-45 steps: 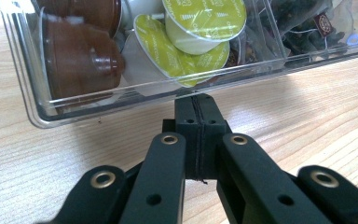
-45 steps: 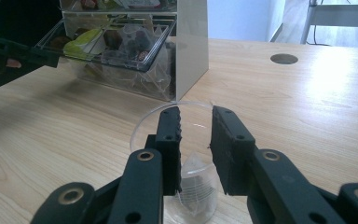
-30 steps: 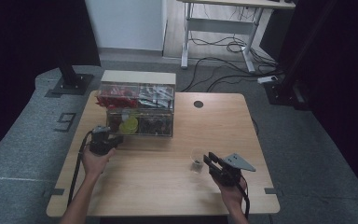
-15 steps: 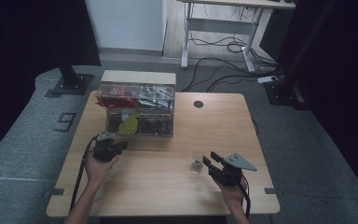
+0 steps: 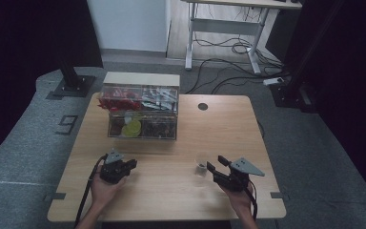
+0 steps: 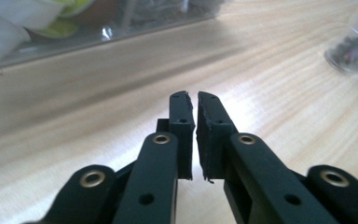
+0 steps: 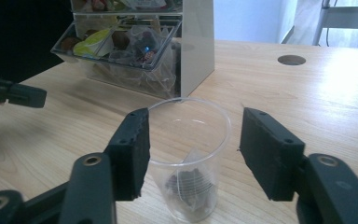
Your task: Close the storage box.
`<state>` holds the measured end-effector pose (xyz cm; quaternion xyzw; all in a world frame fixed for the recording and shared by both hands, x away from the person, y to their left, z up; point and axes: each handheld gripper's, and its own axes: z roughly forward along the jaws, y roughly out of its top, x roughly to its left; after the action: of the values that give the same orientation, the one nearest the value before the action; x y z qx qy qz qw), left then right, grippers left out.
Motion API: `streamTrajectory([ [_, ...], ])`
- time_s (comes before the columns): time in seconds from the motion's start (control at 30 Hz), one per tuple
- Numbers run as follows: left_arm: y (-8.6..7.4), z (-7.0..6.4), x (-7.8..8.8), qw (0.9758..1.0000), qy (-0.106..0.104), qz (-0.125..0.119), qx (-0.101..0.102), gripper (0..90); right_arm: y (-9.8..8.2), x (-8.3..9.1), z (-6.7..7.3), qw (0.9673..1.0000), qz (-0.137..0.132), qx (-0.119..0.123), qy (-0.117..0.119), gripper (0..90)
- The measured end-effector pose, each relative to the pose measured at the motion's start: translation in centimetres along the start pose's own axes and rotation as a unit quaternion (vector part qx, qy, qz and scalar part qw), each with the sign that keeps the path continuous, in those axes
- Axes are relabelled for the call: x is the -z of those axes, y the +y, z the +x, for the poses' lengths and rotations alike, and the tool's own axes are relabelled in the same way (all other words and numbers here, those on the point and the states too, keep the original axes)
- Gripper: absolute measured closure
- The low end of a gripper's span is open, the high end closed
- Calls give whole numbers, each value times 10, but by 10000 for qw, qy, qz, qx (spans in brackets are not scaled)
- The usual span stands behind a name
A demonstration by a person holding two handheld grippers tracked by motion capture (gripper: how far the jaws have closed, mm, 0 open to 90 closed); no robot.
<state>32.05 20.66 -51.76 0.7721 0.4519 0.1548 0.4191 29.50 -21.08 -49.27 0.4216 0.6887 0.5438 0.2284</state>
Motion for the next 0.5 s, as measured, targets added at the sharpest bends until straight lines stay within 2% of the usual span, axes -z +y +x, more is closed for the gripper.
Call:
streamTrajectory([
  [0.1, -8, -4, 3, 9999, 74, -89, -2, 740, -4, 2, 0, 9999, -53, 43, 79, 398],
  [0.23, -17, -8, 5, 9998, 49, -177, 17, 660, -10, 5, -3, 9999, -60, 69, 146, 379],
  [0.33, -20, -11, 6, 9998, 73, -163, -92, 585, -15, 10, -5, 9997, -68, 131, 185, 354],
  [0.5, -26, -16, 8, 9999, 53, -94, -131, 510, -24, 24, -10, 9995, -137, 120, 272, 328],
])
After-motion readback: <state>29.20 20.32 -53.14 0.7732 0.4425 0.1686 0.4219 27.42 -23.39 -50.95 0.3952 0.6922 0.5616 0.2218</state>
